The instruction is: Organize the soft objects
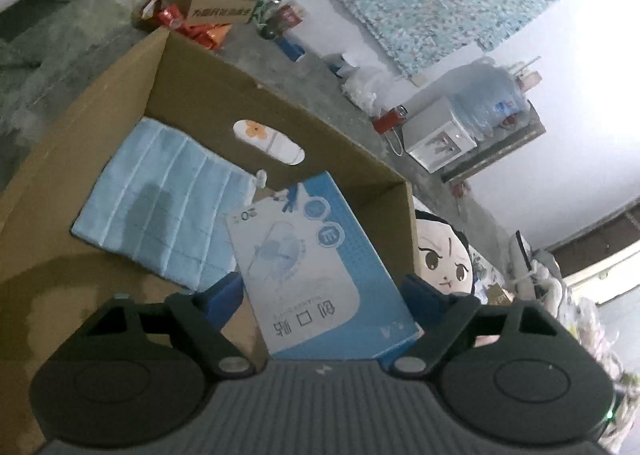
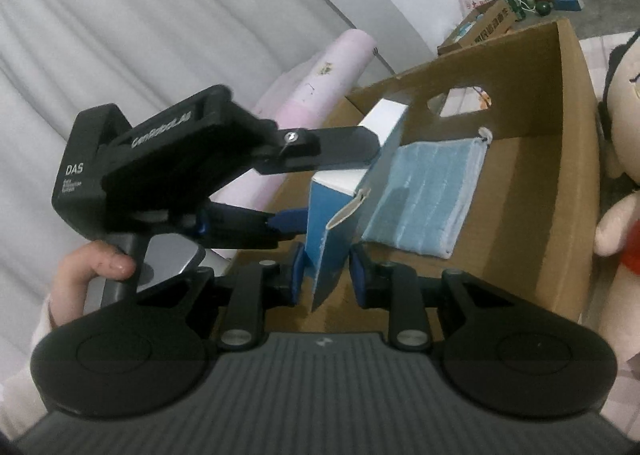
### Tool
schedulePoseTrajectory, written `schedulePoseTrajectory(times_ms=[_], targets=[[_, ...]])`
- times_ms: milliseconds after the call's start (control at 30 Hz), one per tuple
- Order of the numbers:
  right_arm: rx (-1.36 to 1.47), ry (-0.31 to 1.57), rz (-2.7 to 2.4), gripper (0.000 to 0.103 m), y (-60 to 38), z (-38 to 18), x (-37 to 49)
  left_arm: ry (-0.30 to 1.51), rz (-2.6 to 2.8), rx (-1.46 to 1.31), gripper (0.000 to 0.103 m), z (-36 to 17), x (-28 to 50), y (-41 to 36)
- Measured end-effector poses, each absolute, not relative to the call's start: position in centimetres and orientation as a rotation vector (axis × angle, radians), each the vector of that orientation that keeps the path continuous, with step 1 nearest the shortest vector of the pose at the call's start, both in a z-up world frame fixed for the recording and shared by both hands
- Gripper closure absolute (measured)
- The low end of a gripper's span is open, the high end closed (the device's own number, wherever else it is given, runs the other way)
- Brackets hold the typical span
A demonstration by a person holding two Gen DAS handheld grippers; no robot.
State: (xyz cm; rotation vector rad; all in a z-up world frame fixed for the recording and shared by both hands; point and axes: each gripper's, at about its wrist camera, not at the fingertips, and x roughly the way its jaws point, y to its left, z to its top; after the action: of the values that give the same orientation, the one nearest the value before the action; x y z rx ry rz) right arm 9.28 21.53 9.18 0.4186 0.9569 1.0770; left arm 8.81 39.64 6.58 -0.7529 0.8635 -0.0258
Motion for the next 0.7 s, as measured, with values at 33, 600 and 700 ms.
schedulePoseTrajectory(times_ms=[33,600,700], targets=[[0.418,0.963,1.075,0.078,21.6,9.0,9.4,0.86,-0.032,-0.747,0.02,6.5,9.0,39.6],[0.273,0.937,0.948,0.052,16.2,11.7,7.7,0.91,0.012,-0.289,0.022,5.7,15.7,34.6],[0.373,0.956,0.96,0.054,13.7,11.3,8.4,0.945,0.009,-0.244,0.022,3.8,16.9,33.6]])
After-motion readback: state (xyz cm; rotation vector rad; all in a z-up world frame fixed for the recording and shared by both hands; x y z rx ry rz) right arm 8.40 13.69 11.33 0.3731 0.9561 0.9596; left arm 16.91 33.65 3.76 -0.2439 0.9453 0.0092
